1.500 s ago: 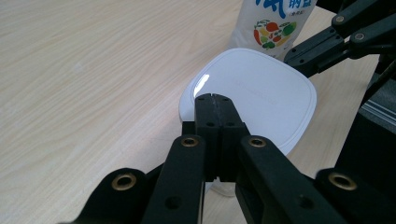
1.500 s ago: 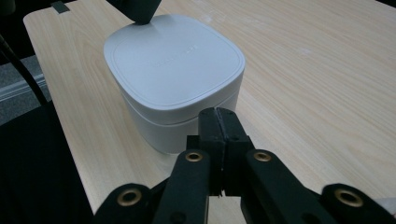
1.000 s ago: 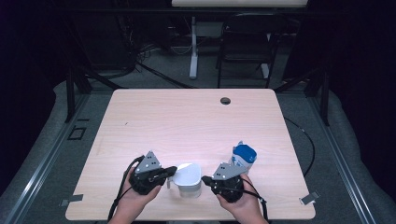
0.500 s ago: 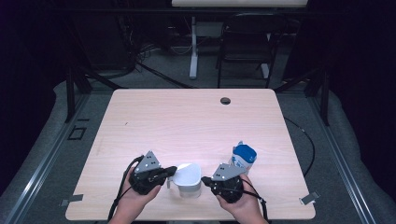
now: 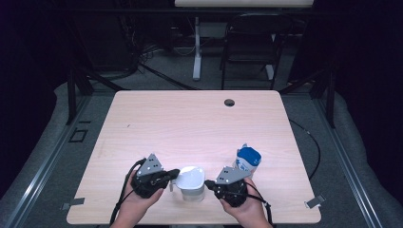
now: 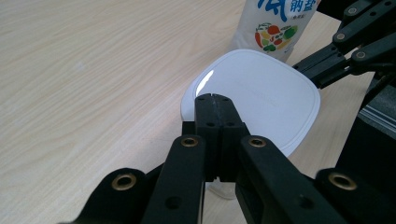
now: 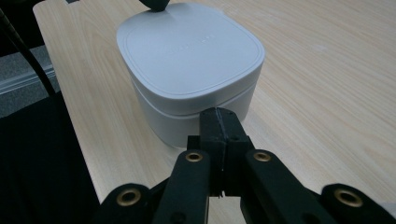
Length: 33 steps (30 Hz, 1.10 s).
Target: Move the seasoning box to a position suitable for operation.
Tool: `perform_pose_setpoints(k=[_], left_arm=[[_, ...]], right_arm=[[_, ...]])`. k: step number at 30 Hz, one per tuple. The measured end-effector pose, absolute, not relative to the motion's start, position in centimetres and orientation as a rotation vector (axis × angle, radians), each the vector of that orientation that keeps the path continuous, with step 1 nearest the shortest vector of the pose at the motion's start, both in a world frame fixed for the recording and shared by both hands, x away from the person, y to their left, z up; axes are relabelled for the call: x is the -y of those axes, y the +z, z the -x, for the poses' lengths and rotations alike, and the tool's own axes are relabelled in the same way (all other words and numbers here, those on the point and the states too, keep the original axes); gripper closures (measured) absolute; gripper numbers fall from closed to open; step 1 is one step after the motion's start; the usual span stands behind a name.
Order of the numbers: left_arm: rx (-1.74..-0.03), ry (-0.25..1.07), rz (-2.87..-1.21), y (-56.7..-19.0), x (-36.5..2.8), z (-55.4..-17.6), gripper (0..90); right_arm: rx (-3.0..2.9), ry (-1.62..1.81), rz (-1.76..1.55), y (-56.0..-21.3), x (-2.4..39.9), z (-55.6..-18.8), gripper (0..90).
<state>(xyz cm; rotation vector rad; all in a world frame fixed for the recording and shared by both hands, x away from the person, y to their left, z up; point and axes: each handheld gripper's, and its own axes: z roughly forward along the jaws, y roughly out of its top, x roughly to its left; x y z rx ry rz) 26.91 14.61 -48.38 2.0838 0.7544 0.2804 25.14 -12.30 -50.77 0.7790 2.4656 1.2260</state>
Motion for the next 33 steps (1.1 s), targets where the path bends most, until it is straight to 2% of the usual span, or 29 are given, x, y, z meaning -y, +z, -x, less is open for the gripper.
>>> perform_pose_setpoints(k=[33], left_arm=[[-0.762, 0.284, -2.076, -48.48, -14.72, -26.88, 90.0]], right_arm=[[-2.444, 1.280, -0.776, -50.58, 12.19, -24.97, 90.0]])
